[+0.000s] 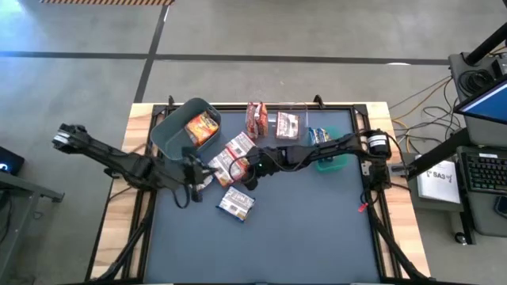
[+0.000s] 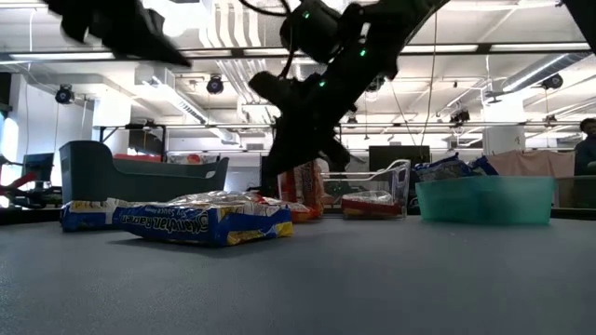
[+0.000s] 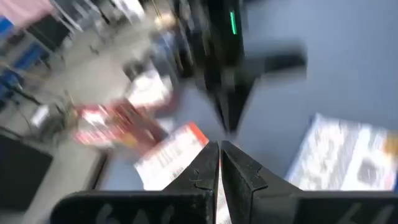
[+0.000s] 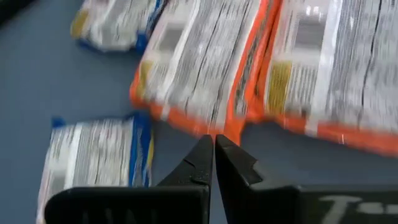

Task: Sort Maruchan noodles
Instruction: Put the orange noodle pack into the gray bin

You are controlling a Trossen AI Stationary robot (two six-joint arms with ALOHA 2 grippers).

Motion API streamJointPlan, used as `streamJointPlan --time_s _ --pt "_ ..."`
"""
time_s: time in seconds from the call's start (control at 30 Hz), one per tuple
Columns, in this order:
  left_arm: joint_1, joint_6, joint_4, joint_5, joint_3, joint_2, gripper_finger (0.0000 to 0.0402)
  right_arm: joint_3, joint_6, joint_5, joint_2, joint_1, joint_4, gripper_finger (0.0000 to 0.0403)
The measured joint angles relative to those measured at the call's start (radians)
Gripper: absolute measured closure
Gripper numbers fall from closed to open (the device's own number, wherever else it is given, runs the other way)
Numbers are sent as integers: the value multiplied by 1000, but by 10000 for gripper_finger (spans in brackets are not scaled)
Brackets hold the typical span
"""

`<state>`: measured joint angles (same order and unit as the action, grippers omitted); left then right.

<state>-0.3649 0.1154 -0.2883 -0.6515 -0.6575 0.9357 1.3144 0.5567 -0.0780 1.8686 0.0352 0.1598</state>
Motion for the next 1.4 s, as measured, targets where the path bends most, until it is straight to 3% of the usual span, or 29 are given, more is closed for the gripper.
streamJointPlan --time_s 0.3,0.5,0.63,0.8,1.13,1.4 --pt "52 -135 10 40 59 223 402 -17 -7 -2 -15 -63 43 394" --pt "86 -186 29 42 89 352 402 -56 71 -154 -15 -70 38 394" --pt "103 -222 48 33 113 420 402 -78 137 -150 -15 -43 21 384" --pt "115 -238 88 26 114 482 402 -87 142 -118 -14 -6 -68 332" --pt "118 -289 107 16 112 545 401 -90 197 -76 33 13 -182 187" --pt "119 -334 85 59 113 529 401 -92 270 -44 100 2 -255 114"
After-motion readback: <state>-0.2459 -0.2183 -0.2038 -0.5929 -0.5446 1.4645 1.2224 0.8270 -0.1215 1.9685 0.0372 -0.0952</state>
